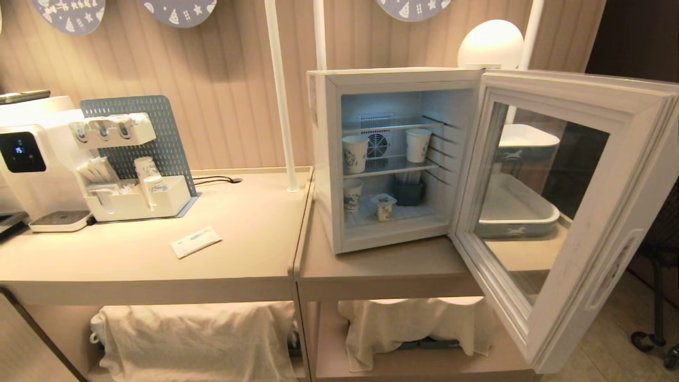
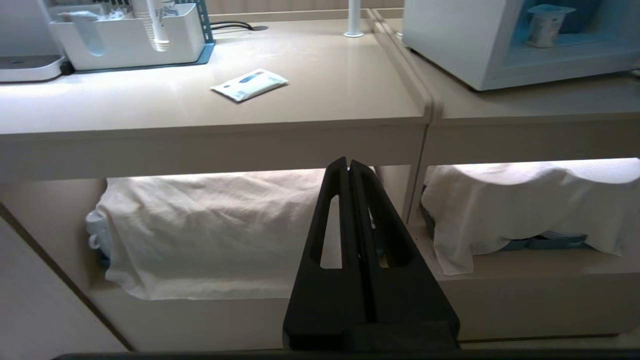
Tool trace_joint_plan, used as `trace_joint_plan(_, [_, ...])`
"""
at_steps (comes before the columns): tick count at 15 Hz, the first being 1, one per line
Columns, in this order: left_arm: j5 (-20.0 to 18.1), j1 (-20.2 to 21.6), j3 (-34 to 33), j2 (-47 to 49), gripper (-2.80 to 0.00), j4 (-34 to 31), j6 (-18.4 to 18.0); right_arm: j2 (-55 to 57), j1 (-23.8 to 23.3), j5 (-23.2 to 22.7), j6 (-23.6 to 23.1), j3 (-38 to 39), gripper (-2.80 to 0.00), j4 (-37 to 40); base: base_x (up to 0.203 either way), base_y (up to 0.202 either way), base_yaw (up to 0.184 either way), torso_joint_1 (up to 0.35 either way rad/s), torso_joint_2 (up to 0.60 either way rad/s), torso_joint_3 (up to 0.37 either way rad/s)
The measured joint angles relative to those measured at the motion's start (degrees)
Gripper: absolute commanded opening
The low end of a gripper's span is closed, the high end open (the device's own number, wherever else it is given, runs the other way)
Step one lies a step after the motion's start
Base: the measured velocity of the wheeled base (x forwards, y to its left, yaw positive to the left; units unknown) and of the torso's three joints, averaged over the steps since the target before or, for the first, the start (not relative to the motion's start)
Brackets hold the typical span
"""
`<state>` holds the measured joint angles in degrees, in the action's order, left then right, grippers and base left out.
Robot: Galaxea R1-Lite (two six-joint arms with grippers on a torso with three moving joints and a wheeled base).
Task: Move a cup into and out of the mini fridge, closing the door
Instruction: Take the yoghurt out of the freezer
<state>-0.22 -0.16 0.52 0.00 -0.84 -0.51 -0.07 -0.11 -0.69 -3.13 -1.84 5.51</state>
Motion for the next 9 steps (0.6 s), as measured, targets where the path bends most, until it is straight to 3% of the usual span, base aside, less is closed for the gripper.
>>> trace_joint_plan(9, [0.0, 0.0, 0.0, 0.0, -2.8, 0.0, 0.1, 0.0, -0.1, 0.1, 0.0, 0.0, -2.8, 0.0, 0.0, 0.191, 0.001, 0.003, 0.0, 0.002])
